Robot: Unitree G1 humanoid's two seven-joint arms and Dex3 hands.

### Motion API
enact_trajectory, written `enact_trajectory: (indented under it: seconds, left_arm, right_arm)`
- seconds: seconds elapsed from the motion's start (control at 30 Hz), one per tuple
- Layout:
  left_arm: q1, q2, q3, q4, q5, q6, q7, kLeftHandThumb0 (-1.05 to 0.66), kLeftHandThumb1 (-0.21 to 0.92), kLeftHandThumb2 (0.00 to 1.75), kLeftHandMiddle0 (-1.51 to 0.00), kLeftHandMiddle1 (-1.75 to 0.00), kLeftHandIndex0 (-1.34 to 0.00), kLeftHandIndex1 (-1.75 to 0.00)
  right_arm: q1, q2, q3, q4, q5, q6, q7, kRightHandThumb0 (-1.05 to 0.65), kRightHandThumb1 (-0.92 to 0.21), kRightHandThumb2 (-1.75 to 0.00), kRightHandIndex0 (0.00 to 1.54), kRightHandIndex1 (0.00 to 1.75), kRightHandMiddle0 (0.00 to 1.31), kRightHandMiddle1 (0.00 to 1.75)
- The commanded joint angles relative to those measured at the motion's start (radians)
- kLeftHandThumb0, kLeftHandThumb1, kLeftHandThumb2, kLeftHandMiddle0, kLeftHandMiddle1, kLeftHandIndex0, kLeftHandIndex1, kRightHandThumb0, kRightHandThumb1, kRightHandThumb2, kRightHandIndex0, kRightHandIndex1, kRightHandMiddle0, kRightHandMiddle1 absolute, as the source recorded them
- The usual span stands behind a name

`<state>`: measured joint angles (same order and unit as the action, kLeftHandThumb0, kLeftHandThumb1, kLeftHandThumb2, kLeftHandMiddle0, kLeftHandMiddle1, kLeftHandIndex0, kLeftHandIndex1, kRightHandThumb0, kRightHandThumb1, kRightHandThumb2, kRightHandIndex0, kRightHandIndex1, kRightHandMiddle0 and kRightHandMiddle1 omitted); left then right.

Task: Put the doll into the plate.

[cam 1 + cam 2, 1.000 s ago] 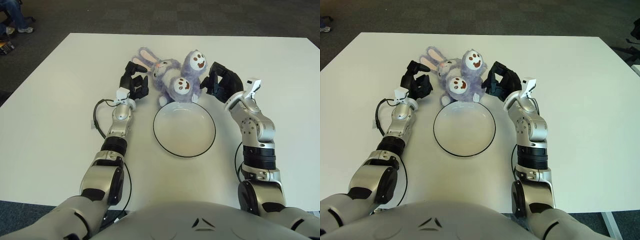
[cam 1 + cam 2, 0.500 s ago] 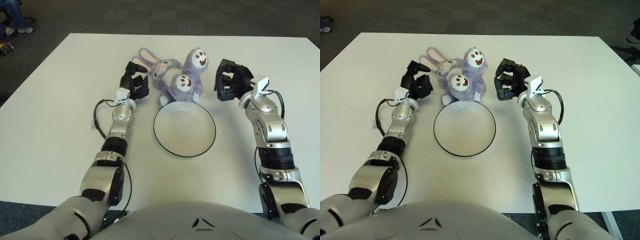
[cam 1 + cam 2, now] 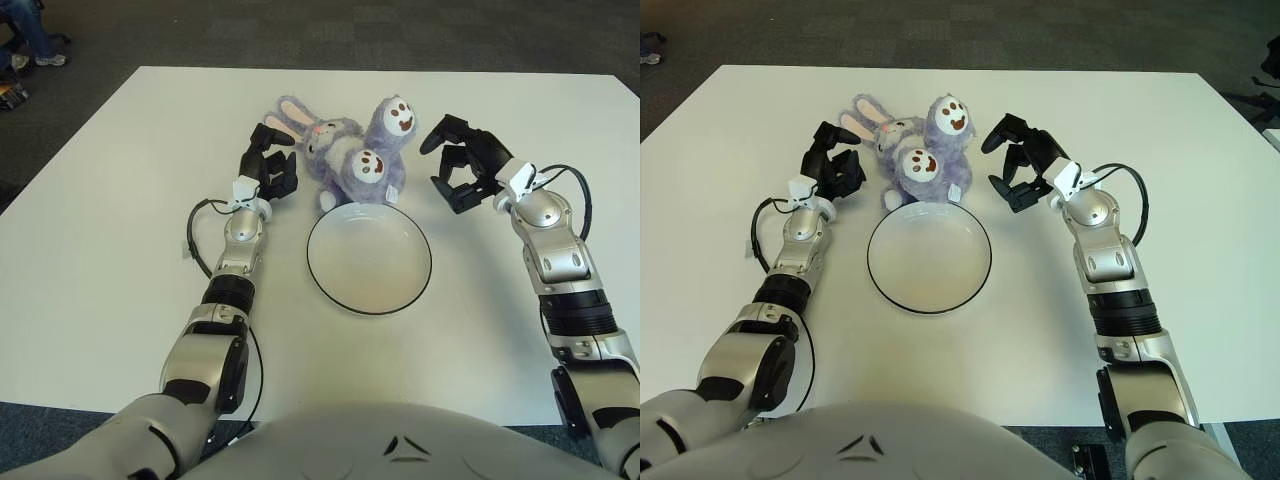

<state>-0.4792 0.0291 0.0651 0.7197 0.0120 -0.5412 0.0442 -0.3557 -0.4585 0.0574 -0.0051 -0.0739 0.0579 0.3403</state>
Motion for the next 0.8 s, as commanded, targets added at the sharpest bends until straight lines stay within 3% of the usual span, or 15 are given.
enact_trajectory:
  seconds: [0.0, 0.23, 0.43, 0.7, 0.73, 0.77]
  left_arm:
    - [0.067, -0.009, -0.006, 0.035, 0.013, 0.01, 0.009, -0.38, 0.68, 0.85, -0.92, -1.75, -0.34, -1.75]
    - [0.072, -0.008, -0.01, 0.026, 0.022, 0.014, 0.02, -0.38, 0.68, 0.86, -0.91, -1.75, -0.34, -1.75]
    - [0.073, -0.007, -0.014, 0.019, 0.032, 0.016, 0.032, -0.38, 0.67, 0.86, -0.9, -1.75, -0.34, -1.75]
    - [0.056, 0.048, -0.053, 0.015, 0.146, -0.016, 0.103, -0.38, 0.69, 0.84, -0.86, -1.75, -0.33, -1.75]
    - [0.054, 0.053, -0.057, 0.012, 0.155, -0.017, 0.109, -0.38, 0.7, 0.82, -0.85, -1.75, -0.32, -1.75]
    - [0.054, 0.068, -0.062, -0.01, 0.176, -0.015, 0.118, -0.38, 0.71, 0.81, -0.84, -1.75, -0.32, -1.75]
  right_arm:
    - [-0.008, -0.033, 0.007, -0.005, -0.026, 0.013, 0.034, 0.55, -0.1, -1.53, 0.8, 1.7, 0.0, 0.81]
    - [-0.015, -0.059, 0.008, -0.009, -0.045, 0.043, 0.076, 0.58, -0.07, -1.6, 0.81, 1.74, 0.0, 0.58]
    - [-0.018, -0.07, 0.012, -0.01, -0.062, 0.059, 0.09, 0.58, -0.06, -1.62, 0.82, 1.75, 0.0, 0.49]
    - [-0.019, -0.081, 0.012, -0.001, -0.071, 0.059, 0.112, 0.59, -0.06, -1.63, 0.82, 1.75, 0.0, 0.43]
    - [-0.019, -0.081, 0.011, -0.001, -0.071, 0.059, 0.114, 0.18, -0.11, -1.41, 0.88, 1.75, 0.0, 0.43]
    - [-0.019, -0.083, 0.011, 0.002, -0.072, 0.057, 0.116, -0.09, -0.17, -1.24, 0.92, 1.75, 0.0, 0.44]
